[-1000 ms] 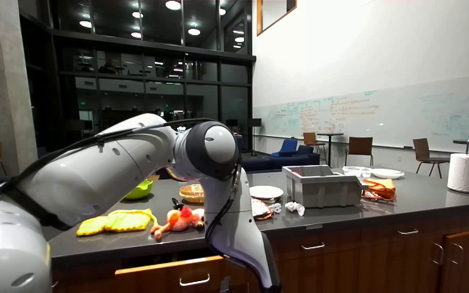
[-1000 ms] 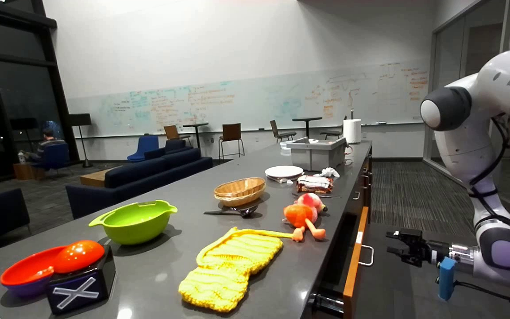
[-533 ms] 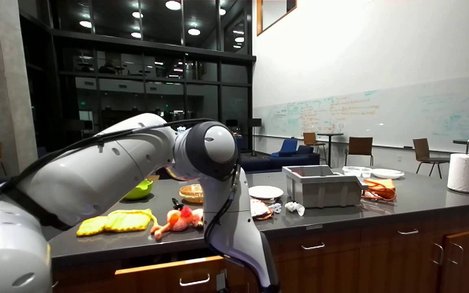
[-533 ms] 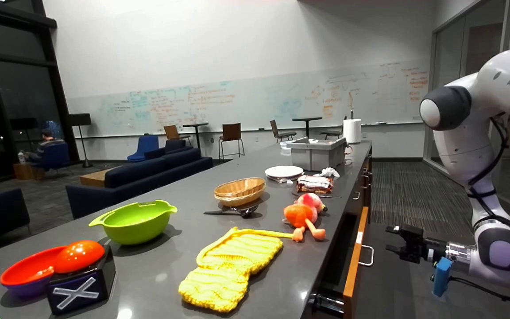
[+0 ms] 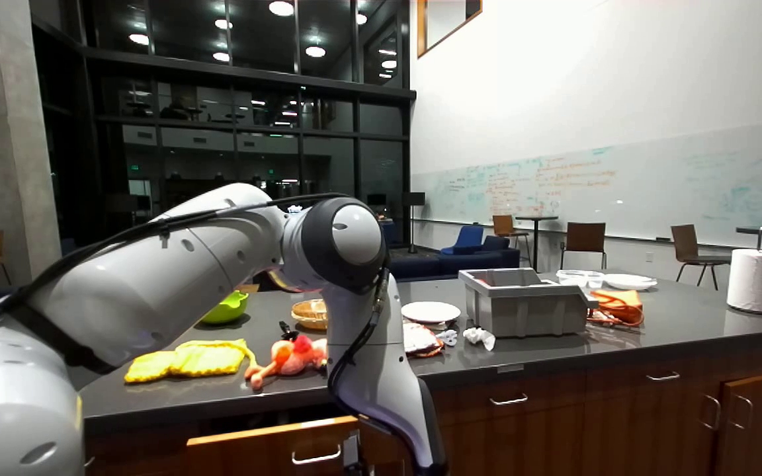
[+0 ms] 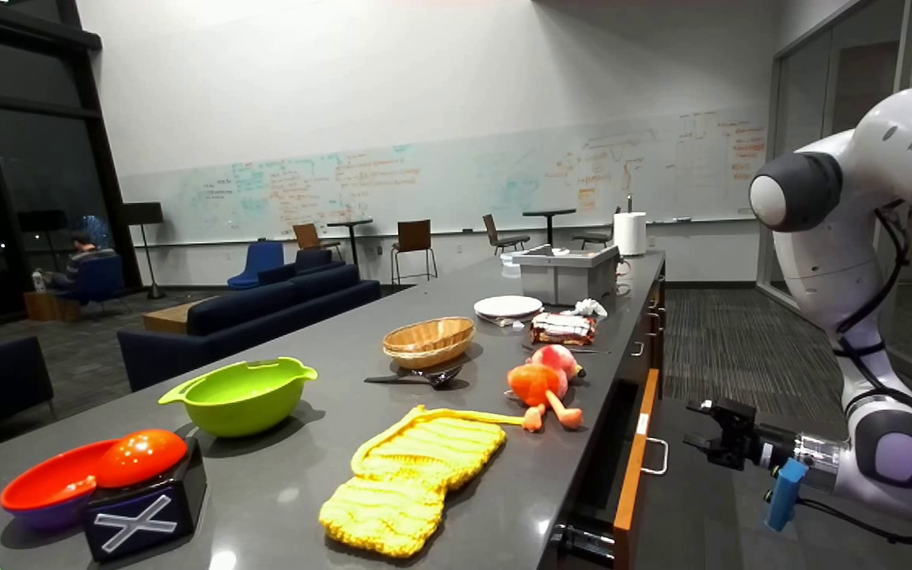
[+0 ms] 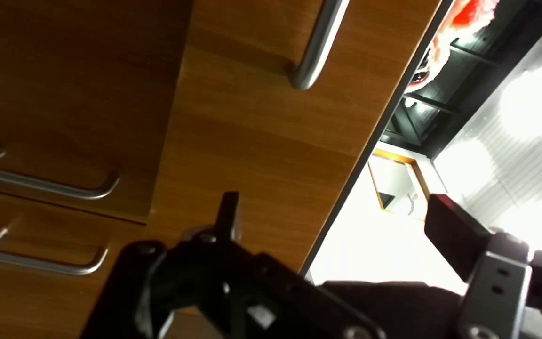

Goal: Open the first left drawer

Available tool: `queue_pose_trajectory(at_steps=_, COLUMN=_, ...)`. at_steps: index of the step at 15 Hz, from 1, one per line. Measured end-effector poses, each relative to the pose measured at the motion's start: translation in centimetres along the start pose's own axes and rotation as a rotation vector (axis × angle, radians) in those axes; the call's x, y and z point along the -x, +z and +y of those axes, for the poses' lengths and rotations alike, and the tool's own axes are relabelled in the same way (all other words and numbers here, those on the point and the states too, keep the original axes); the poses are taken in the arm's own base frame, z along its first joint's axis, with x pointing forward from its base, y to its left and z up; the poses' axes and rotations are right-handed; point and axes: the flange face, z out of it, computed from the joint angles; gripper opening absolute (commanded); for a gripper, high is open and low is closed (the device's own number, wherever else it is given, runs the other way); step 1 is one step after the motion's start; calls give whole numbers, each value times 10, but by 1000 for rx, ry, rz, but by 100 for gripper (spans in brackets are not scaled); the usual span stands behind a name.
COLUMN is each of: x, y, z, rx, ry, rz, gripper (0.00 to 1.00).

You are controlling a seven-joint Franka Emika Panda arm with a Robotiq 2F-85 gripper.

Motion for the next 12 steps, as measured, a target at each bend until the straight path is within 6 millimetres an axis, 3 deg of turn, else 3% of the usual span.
queue_pose_trajectory(at_steps=12, x=13, y=-1, z=14, rx=174, ry=-64, rz=-133, gripper=100)
